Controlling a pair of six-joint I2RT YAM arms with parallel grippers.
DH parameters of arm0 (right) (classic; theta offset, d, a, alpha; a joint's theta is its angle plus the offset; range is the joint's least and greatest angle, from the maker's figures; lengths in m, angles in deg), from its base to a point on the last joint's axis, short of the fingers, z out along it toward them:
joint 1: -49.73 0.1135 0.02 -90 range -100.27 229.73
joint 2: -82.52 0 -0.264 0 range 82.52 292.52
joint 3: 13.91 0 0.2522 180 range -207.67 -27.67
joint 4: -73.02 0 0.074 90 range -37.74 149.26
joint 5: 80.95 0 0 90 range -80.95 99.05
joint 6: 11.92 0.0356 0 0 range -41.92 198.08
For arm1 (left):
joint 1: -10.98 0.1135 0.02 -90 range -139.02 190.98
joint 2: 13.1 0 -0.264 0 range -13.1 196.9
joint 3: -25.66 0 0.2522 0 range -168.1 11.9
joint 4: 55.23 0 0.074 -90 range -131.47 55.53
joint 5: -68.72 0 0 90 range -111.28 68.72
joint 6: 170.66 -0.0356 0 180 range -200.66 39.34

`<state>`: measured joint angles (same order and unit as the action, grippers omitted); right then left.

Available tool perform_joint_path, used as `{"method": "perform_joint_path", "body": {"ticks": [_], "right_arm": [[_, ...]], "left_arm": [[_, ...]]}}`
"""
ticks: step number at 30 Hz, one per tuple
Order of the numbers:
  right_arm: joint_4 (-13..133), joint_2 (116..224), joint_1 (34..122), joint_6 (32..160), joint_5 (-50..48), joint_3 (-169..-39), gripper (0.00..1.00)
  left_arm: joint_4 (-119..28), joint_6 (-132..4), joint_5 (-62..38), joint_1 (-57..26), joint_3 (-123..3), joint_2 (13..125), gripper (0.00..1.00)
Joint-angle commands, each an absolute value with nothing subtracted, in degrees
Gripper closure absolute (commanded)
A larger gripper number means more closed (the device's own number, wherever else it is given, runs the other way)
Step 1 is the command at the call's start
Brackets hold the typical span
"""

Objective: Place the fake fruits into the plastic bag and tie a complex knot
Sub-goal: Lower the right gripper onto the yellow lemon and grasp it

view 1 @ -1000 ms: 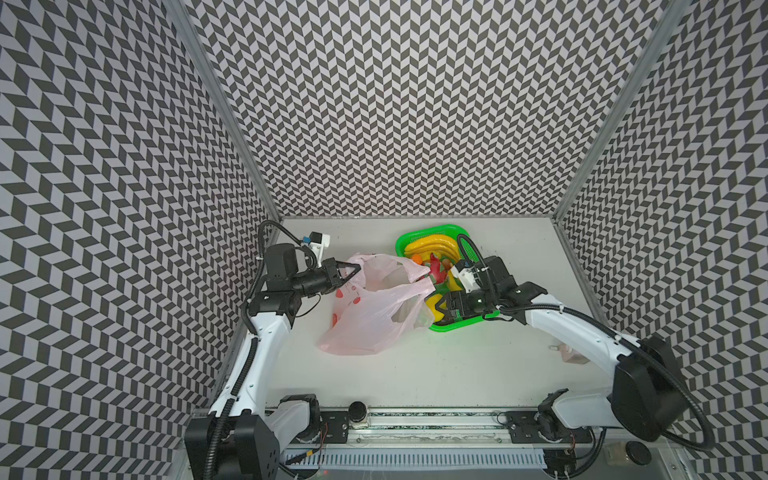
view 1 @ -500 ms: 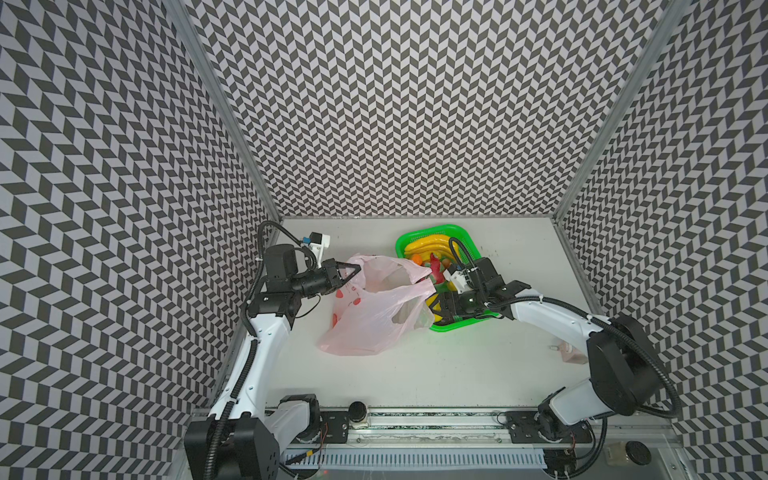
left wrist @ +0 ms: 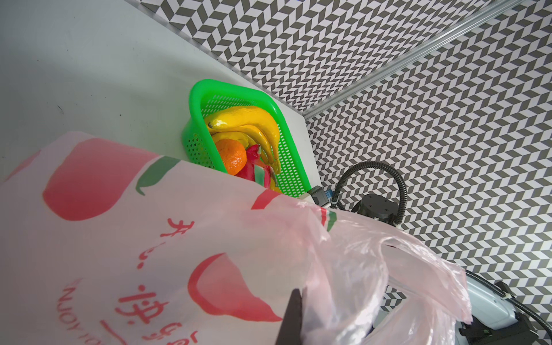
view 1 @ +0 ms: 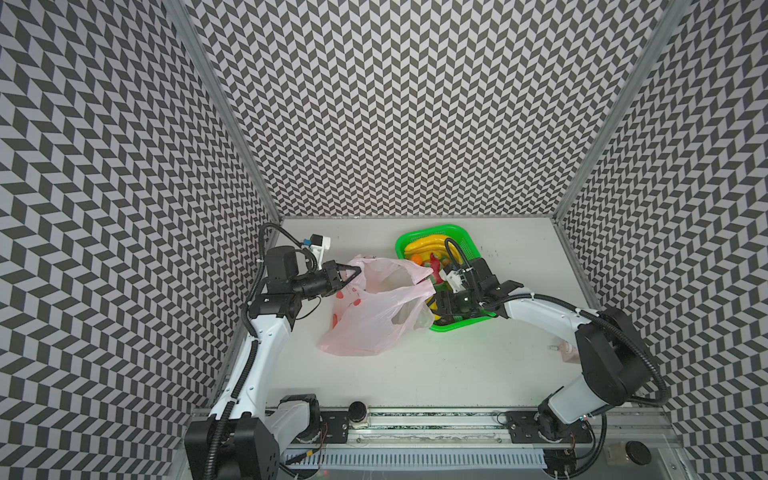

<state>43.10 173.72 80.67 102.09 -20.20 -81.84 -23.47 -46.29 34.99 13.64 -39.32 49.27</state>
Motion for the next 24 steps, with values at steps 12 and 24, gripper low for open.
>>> {"method": "perform_joint_path", "body": {"ticks": [12,24], "right_arm": [[45.13,168.95,80.42,101.13,-15.29,-81.21,0.40],[44.11,160.93,78.26,98.44,-14.33,-78.42,0.40]], "left_arm": [[-24.19,-47.09,35.58,13.97,-38.89,48.15,1.00],[-24.13,-47.17,35.44,13.99,-39.25,48.67,1.00]]}}
